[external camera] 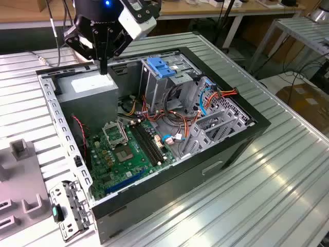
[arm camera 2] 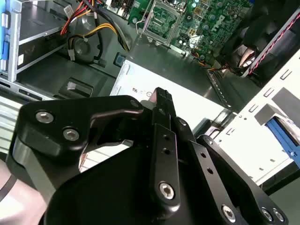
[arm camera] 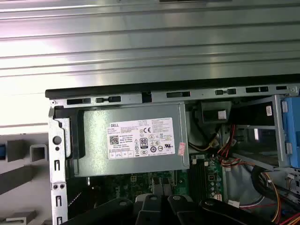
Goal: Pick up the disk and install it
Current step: 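Reach for the disk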
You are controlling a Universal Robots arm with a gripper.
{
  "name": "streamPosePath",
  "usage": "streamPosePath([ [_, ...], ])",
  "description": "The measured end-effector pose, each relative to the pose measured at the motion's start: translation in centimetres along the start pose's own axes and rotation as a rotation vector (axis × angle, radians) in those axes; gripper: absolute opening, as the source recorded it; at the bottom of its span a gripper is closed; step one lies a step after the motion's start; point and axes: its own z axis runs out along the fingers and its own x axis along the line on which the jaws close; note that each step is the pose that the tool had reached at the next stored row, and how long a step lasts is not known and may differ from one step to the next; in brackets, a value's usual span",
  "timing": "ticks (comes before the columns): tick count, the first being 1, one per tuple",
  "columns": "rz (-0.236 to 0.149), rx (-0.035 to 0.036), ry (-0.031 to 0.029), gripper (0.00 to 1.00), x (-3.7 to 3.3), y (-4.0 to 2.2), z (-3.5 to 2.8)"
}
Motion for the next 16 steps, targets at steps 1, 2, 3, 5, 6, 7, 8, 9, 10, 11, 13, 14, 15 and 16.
streamPosePath([
  [1, 0.000, 0.0000, 0.0000, 0.11, 0.00, 0.00, 0.00],
  [2, 0.000, -0.0001, 0.0000, 0.11, 0.00, 0.00, 0.00],
  [3, 0.000, 0.0000, 0.0000, 0.11, 0.00, 0.00, 0.00],
  [5, 0.000, -0.0002, -0.0002, 0.11, 0.07, -0.01, 0.01],
  [6, 0.000, -0.0002, -0.0001, 0.11, 0.14, -0.01, 0.00],
  [7, 0.000, 0.0000, 0.0000, 0.11, 0.33, -0.03, -0.01],
  [8, 0.000, -0.0001, -0.0001, 0.11, 0.49, -0.04, -0.01],
  [9, 0.000, -0.0001, -0.0001, 0.11, 0.59, -0.04, -0.01],
  [10, 0.000, 0.0000, 0.0000, 0.11, 0.66, -0.05, -0.01],
  [11, 0.000, -0.0001, 0.0000, 0.11, 0.71, -0.05, -0.01],
  [13, 0.000, -0.0001, 0.0000, 0.11, 0.90, -0.07, -0.01],
  [14, 0.000, -0.0001, -0.0001, 0.11, 0.95, -0.07, -0.01],
  [15, 0.000, -0.0001, -0.0001, 0.11, 0.99, -0.07, -0.01],
  [16, 0.000, 0.0000, 0.0001, 0.11, 1.10, -0.08, -0.01],
])
